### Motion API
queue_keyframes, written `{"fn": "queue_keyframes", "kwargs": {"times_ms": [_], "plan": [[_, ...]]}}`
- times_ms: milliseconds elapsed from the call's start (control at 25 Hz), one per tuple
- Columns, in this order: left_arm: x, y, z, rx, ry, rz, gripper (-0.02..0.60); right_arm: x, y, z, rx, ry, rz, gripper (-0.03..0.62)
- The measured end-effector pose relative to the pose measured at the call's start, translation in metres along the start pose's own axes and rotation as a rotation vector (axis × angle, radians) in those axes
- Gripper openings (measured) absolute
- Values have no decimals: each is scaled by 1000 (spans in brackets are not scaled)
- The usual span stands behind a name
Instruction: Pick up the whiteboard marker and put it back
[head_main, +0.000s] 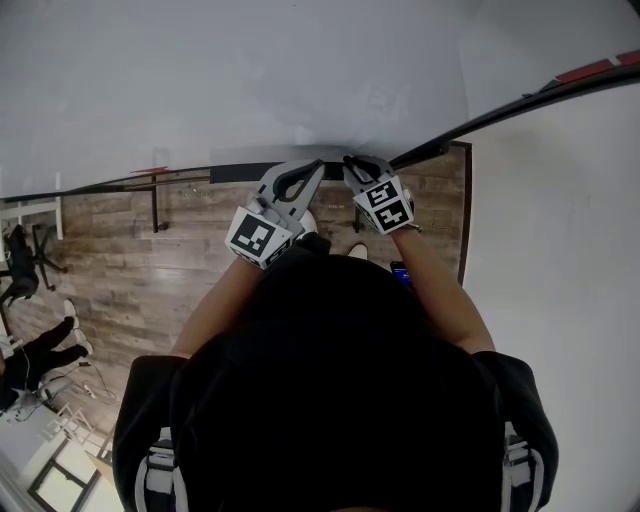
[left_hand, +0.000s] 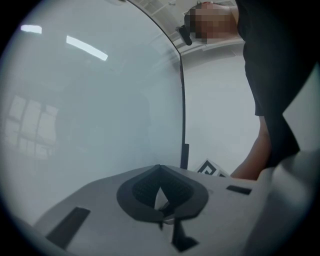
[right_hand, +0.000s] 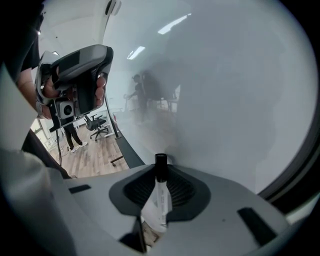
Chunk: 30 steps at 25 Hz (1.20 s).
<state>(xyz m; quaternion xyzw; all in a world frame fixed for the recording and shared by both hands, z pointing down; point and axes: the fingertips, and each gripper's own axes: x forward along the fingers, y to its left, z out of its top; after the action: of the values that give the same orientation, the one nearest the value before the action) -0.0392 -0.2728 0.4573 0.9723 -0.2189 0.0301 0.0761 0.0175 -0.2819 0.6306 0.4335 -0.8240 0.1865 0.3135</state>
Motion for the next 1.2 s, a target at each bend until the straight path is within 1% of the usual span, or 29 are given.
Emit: {"fn": "queue_keyframes", "kwargs": {"times_ms": [240, 400, 560, 880, 1200], "plan": [[-2, -2, 0, -8, 6, 12, 3, -6, 3, 0, 22, -15, 22, 63], [0, 2, -1, -4, -5, 6, 3, -4, 1, 8, 39, -38, 42, 63], [2, -20, -6, 19, 1, 5, 3, -20, 3, -2, 42, -70, 49, 63], [6, -43, -7, 22, -3, 10, 3, -43, 1, -9, 51, -112, 48, 63], [7, -55, 6, 34, -14, 19, 3, -69, -3, 9, 44, -172, 45, 63]]}}
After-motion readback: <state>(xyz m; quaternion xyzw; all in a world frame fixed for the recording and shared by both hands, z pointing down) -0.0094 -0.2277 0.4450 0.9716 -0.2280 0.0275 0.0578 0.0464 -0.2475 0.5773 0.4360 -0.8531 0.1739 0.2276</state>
